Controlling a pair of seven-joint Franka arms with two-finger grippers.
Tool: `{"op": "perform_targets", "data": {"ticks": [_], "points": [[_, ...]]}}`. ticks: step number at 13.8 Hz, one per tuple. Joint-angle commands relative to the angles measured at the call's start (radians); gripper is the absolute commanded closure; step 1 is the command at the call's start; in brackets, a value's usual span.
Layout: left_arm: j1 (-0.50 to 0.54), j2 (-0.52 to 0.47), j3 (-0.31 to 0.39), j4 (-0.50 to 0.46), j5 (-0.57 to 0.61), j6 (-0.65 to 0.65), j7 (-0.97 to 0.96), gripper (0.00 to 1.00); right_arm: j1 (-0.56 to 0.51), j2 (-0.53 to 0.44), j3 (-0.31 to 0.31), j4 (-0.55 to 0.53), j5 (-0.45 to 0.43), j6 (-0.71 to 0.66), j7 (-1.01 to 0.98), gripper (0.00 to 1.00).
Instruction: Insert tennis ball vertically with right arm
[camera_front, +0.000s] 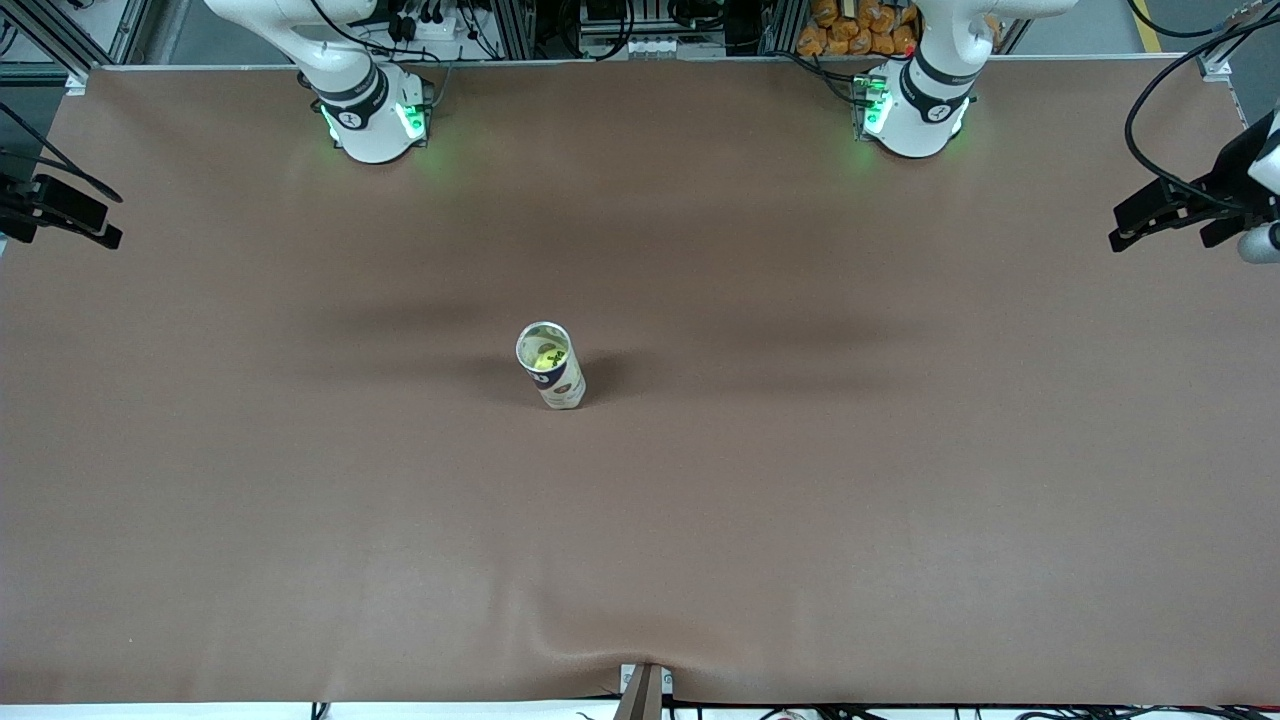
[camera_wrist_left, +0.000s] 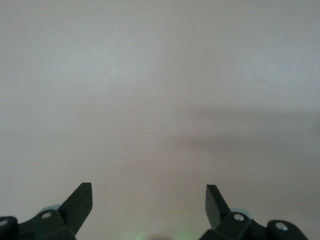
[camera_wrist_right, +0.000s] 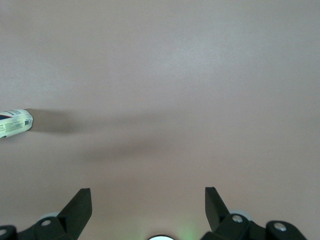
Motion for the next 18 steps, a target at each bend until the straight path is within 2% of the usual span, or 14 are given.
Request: {"op": "perform_targets", "data": {"ticks": [1, 13, 18], "points": [[-0.008, 0.012, 0.003, 0.018, -0.013, -0.016, 0.017, 0.0, 0.0, -0.011, 0.002, 0.001, -0.005, -0.008, 0.004, 0.0], [-0.014, 0.026, 0.0, 0.042, -0.004, -0.014, 0.006, 0.0, 0.001, -0.012, 0.003, 0.001, -0.005, -0.005, 0.004, 0.0], [-0.005, 0.023, -0.002, 0.044, 0.018, -0.016, 0.058, 0.0, -0.002, -0.012, 0.002, 0.001, -0.007, 0.015, 0.004, 0.0]]}}
